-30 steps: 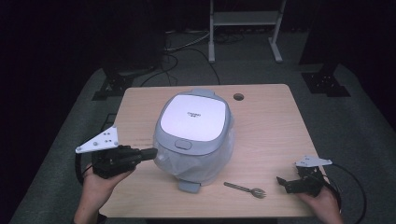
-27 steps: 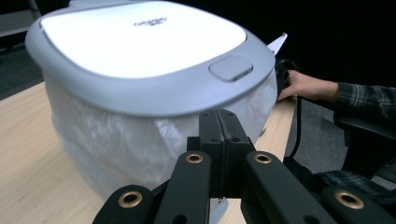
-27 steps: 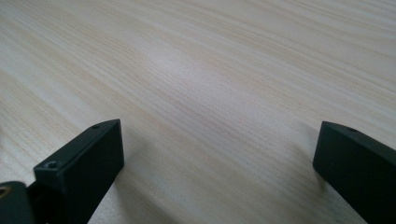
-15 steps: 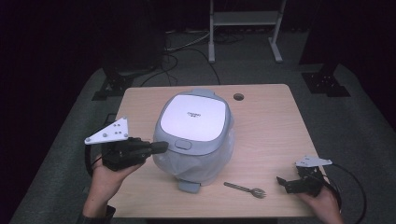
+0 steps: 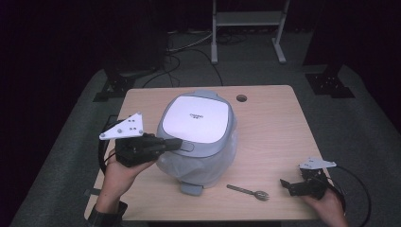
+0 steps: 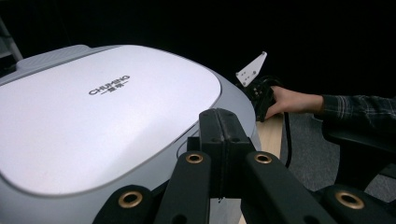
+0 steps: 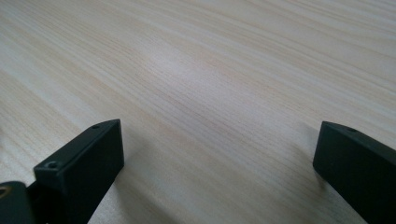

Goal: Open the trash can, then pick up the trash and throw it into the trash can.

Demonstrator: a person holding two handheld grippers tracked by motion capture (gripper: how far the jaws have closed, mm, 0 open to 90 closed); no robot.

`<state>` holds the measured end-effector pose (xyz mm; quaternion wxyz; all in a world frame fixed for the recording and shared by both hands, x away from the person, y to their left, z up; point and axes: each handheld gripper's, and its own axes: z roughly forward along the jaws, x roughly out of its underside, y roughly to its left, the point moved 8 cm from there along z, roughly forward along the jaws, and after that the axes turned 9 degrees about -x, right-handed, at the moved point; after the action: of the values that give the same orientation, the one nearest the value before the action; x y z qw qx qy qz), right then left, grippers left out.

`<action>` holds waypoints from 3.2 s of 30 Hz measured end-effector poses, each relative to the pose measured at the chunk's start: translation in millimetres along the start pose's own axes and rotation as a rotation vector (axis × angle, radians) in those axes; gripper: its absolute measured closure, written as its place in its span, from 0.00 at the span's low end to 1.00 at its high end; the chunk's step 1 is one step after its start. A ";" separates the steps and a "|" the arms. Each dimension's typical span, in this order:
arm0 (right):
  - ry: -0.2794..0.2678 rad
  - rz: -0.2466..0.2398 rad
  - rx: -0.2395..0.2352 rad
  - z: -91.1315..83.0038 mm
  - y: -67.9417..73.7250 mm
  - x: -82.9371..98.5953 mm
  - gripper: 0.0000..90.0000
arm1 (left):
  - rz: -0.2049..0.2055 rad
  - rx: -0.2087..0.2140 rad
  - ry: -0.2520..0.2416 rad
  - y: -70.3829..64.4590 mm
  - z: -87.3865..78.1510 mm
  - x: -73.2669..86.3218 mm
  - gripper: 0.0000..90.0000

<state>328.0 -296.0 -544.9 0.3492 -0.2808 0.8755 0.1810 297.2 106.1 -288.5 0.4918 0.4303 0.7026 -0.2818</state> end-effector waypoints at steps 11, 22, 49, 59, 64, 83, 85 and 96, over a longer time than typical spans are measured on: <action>0.000 -0.001 0.000 0.0 -0.1 0.0 0.01 | 0.004 0.004 0.030 -1.4 11.0 3.2 1.00; 0.000 -0.001 0.000 0.0 -0.1 0.0 0.01 | -0.005 0.024 0.042 -3.4 13.2 6.2 1.00; 0.000 -0.003 -0.001 0.0 -0.1 -0.1 0.01 | -0.005 -0.038 0.005 2.9 -15.7 3.3 0.93; 0.000 -0.002 -0.001 0.0 0.0 0.0 0.01 | -0.015 -0.070 0.021 4.4 -31.9 13.4 0.85; 0.000 -0.002 -0.001 0.0 0.0 -0.1 0.01 | -0.022 -0.089 0.022 4.5 -38.9 17.8 0.76; 0.000 -0.001 -0.001 0.0 0.0 0.0 0.01 | -0.056 -0.195 0.083 13.9 -44.4 64.8 0.36; 0.000 -0.002 -0.001 0.0 0.0 0.0 0.01 | -0.055 -0.204 0.094 14.8 -42.4 71.0 0.31; 0.000 -0.002 0.000 0.0 0.0 0.0 0.01 | -0.041 -0.256 0.129 22.7 -29.9 104.7 0.12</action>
<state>328.1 -296.0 -544.9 0.3493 -0.2817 0.8752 0.1809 288.5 175.6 -374.9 0.4905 0.3670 0.7715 -0.1716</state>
